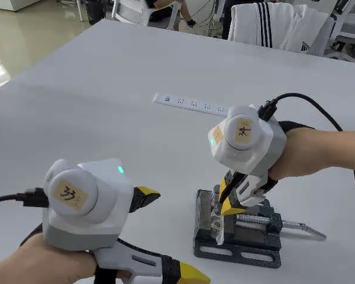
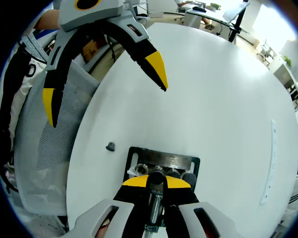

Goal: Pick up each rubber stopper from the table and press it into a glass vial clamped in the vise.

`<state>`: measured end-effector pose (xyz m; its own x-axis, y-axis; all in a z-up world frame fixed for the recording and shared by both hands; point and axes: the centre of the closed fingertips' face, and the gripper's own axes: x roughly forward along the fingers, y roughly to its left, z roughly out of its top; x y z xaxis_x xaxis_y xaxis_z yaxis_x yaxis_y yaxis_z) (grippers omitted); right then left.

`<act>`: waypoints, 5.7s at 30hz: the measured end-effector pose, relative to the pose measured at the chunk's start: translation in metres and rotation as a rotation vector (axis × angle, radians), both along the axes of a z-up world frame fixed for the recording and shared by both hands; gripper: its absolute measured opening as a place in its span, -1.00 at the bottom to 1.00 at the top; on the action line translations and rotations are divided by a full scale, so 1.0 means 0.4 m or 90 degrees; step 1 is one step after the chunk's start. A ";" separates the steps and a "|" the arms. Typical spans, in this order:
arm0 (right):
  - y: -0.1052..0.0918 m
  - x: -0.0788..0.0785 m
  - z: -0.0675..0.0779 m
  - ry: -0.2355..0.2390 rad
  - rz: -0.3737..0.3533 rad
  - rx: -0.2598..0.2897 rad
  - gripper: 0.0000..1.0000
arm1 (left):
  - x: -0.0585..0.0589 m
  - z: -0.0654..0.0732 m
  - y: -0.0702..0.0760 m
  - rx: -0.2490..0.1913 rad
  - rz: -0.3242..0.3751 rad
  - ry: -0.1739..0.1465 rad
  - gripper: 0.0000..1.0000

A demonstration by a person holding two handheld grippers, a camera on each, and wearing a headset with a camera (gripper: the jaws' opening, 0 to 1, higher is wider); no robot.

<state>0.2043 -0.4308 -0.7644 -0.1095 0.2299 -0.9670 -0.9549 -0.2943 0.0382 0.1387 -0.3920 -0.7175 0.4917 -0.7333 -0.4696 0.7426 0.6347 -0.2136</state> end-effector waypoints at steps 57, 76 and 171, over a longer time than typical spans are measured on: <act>0.007 0.000 -0.013 -0.003 -0.024 -0.100 -0.93 | 0.000 -0.007 0.008 -0.009 0.003 0.003 0.85; 0.005 -0.002 -0.014 -0.017 -0.026 -0.100 -0.94 | 0.008 -0.012 0.000 -0.012 0.002 0.006 0.84; 0.017 -0.001 -0.003 0.032 -0.087 -0.042 -1.00 | 0.000 -0.012 0.019 -0.016 0.014 0.012 0.80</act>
<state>0.2038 -0.4239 -0.7656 -0.1302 0.1816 -0.9747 -0.9822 -0.1576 0.1018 0.1387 -0.3846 -0.7221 0.4994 -0.7337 -0.4607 0.7237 0.6456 -0.2437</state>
